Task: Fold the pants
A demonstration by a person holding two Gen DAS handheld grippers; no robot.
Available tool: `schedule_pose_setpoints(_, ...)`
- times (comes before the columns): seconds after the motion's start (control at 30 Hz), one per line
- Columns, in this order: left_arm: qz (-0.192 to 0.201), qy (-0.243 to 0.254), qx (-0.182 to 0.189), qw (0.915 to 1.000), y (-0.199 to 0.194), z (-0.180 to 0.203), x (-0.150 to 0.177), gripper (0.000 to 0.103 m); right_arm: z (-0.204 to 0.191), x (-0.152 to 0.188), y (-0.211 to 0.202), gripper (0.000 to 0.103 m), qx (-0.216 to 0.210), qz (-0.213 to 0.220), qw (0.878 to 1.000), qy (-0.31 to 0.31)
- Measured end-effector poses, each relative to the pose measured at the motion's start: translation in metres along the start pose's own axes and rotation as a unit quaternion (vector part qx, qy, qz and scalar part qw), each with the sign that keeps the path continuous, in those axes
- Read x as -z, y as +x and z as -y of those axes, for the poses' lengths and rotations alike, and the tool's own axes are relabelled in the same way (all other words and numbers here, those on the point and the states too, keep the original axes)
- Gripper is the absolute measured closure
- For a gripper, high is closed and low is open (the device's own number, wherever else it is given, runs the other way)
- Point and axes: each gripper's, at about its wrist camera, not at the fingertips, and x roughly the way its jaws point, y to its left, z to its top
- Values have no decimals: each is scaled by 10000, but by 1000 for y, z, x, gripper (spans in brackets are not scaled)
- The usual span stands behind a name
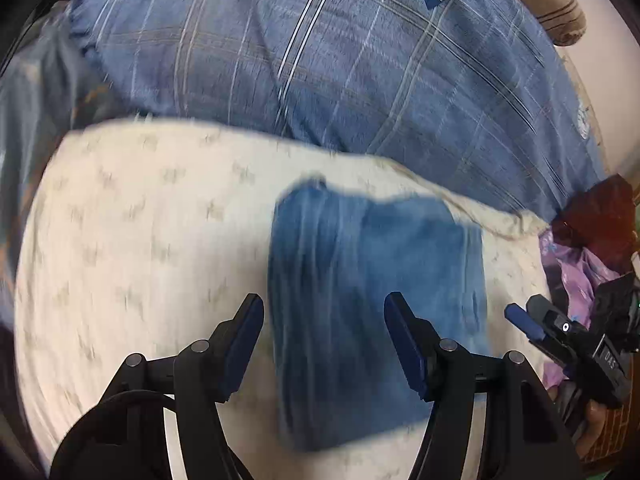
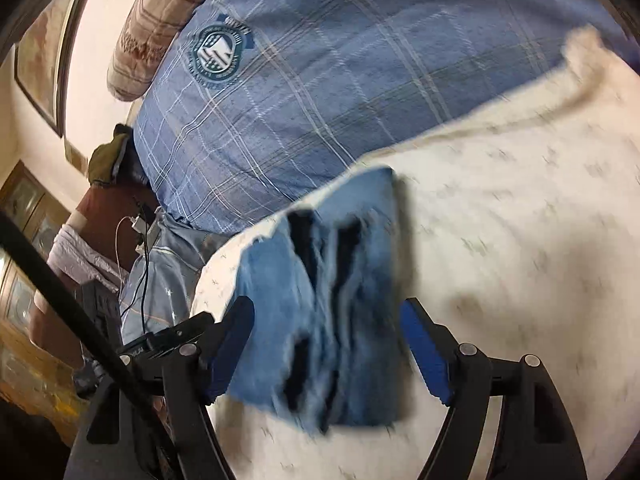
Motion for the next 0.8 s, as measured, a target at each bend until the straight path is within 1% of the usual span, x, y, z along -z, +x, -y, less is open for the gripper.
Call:
schedule_pose_setpoints(0.03, -20, -1, -53, 10000, 6, 1, -12, 37, -2, -9, 9, 26, 58, -53, 9999, -101)
schedule_pose_setpoints(0.07, -142, -68, -35, 9999, 21, -4, -26, 36, -2, -20, 22, 26, 120, -157, 9996, -189)
schedule_pose_setpoints(0.1, -231, -198, -16, 9995, 36, -9, -35, 37, 2, -29, 36, 26, 189, -324, 9991, -208)
schedule_pose_setpoints(0.13, -295, -339, 9, 9990, 44, -14, -39, 39, 8, -36, 52, 26, 248, -423, 9987, -140)
schedule_pose_setpoints(0.17, -426, -678, 181, 9966, 56, -25, -41, 43, 14, -39, 62, 26, 256, -489, 9985, -58)
schedule_pose_setpoints(0.2, -462, -786, 352, 9952, 61, -30, -42, 45, 18, -40, 71, 26, 273, -597, 9978, -27)
schedule_pose_setpoints(0.23, -478, -843, 533, 9939, 65, -32, -41, 46, 21, -38, 80, 26, 264, -723, 9970, -45)
schedule_pose_setpoints(0.3, -456, -739, 560, 9947, 68, -28, -41, 50, 20, -32, 87, 26, 306, -804, 9961, -177)
schedule_pose_setpoints(0.33, -388, -658, 522, 9957, 67, -25, -43, 51, 19, -31, 90, 29, 382, -829, 9955, -246)
schedule_pose_setpoints(0.37, -311, -592, 497, 9965, 68, -23, -43, 51, 15, -29, 92, 38, 451, -819, 9949, -374)
schedule_pose_setpoints(0.4, -265, -530, 478, 9971, 68, -22, -42, 57, 11, -29, 92, 41, 474, -805, 9945, -465)
schedule_pose_setpoints(0.43, -242, -486, 494, 9973, 69, -22, -40, 64, 8, -28, 92, 49, 501, -800, 9940, -556)
schedule_pose_setpoints(0.47, -165, -510, 578, 9969, 65, -22, -39, 79, 4, -26, 91, 58, 519, -776, 9934, -660)
schedule_pose_setpoints(0.5, -104, -534, 667, 9963, 62, -23, -35, 87, 2, -25, 89, 62, 497, -727, 9937, -688)
schedule_pose_setpoints(0.53, -5, -543, 837, 9950, 55, -24, -36, 89, 0, -26, 86, 70, 453, -689, 9942, -692)
schedule_pose_setpoints(0.57, 122, -464, 960, 9942, 45, -21, -36, 90, -5, -27, 81, 72, 431, -632, 9941, -768)
schedule_pose_setpoints(0.63, 240, -414, 1084, 9930, 41, -21, -35, 90, -6, -31, 74, 72, 399, -555, 9946, -785)
schedule_pose_setpoints(0.7, 106, -420, 1050, 9935, 52, -26, -34, 88, 6, -34, 77, 71, 304, -612, 9958, -616)
schedule_pose_setpoints(0.73, 38, -388, 875, 9954, 61, -27, -32, 87, 17, -34, 86, 68, 271, -729, 9958, -475)
schedule_pose_setpoints(0.77, 23, -383, 761, 9964, 64, -28, -31, 84, 24, -33, 90, 61, 244, -787, 9958, -405)
schedule_pose_setpoints(0.8, 28, -399, 697, 9968, 64, -28, -30, 82, 31, -32, 91, 57, 131, -769, 9966, -247)
